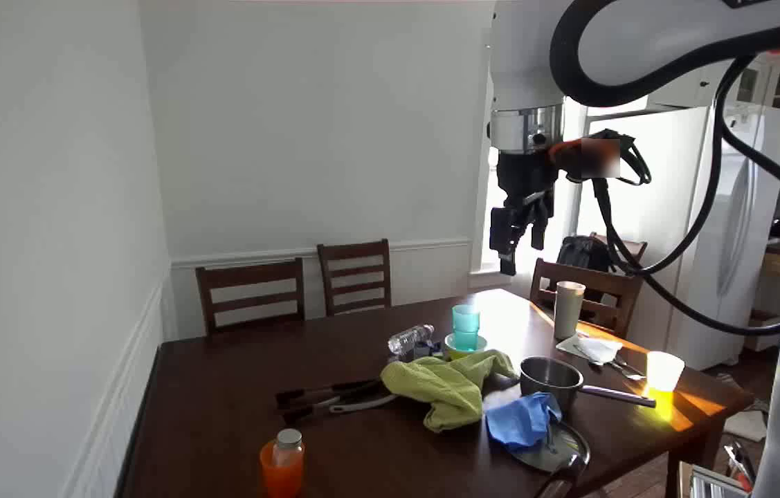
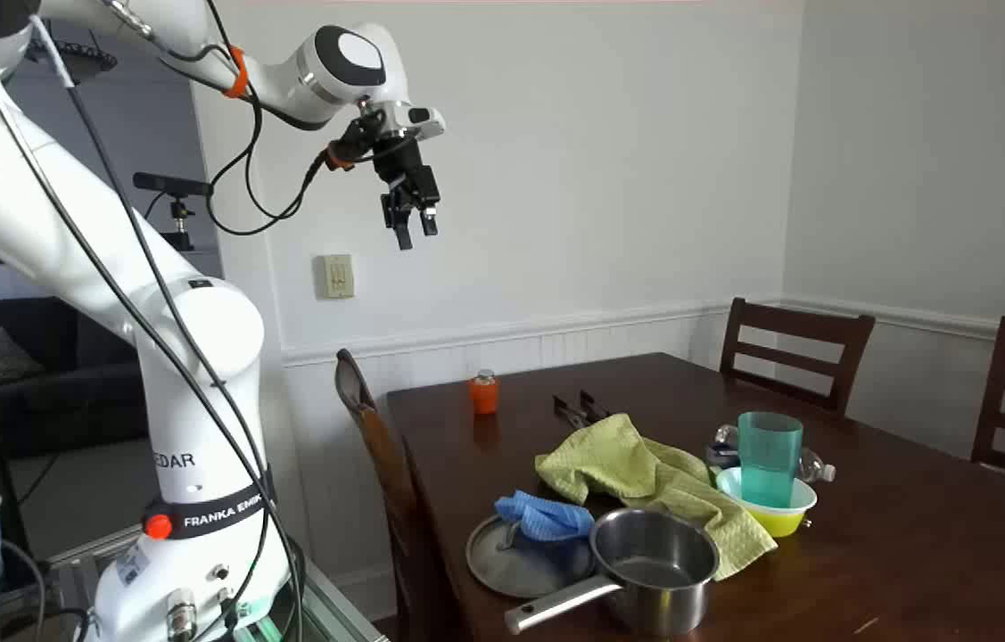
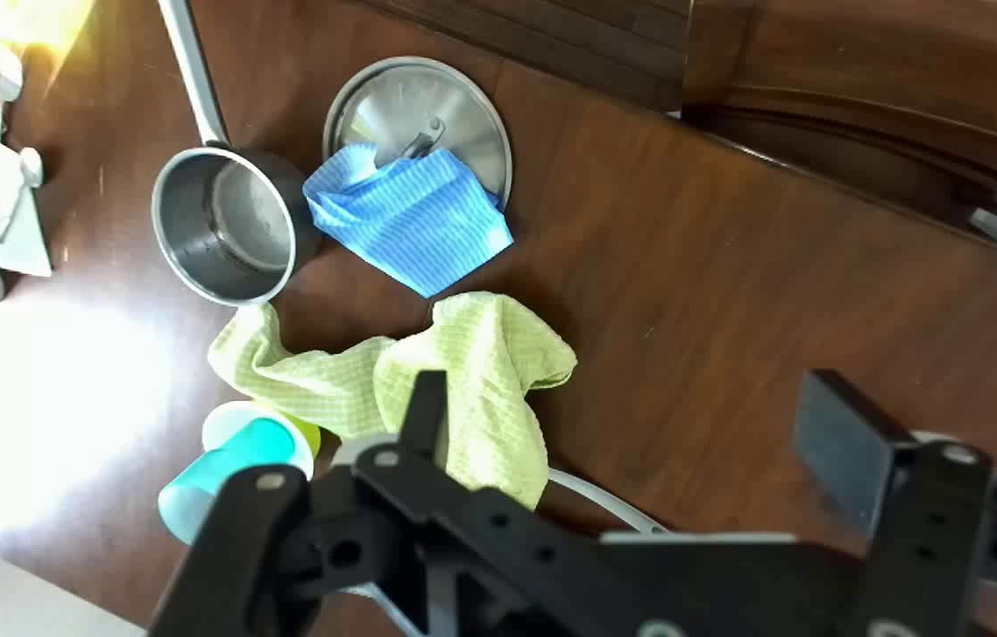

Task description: Use the towel to lift the lid put it on the pot and then put the towel on the table

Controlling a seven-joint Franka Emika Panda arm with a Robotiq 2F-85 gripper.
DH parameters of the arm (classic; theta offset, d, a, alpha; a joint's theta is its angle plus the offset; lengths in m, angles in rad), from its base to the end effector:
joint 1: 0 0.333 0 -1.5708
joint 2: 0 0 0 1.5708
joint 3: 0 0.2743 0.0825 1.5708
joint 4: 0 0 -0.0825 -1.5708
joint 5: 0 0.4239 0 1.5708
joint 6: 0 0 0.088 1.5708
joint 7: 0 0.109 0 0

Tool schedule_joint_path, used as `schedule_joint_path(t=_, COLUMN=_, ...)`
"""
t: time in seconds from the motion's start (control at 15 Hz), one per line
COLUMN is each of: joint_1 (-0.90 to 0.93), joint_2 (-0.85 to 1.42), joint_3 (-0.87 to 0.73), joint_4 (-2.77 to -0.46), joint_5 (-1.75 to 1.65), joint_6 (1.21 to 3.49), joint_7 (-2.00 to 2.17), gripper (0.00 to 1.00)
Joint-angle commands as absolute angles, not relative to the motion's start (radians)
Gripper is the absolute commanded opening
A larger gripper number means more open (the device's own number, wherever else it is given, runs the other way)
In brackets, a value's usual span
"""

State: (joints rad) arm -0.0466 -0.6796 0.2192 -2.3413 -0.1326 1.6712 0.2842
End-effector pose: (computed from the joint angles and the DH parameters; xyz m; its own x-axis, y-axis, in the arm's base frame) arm 0.4079 0.0652 0.5297 0.9883 -0.1360 0.0697 -0.1495 -0.9549 0.2565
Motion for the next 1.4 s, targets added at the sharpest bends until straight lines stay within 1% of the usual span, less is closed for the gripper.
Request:
schedule_joint_path(t=0.0, joint_1=-0.022, joint_2=-0.675, joint_3=0.202, joint_4=-2.338, joint_5=-0.144, joint_6=1.666, joint_7=0.296, gripper=1.0)
schedule_joint_path(t=1.33, joint_1=-0.035, joint_2=-0.671, joint_3=0.189, joint_4=-2.361, joint_5=-0.158, joint_6=1.656, joint_7=0.293, gripper=1.0)
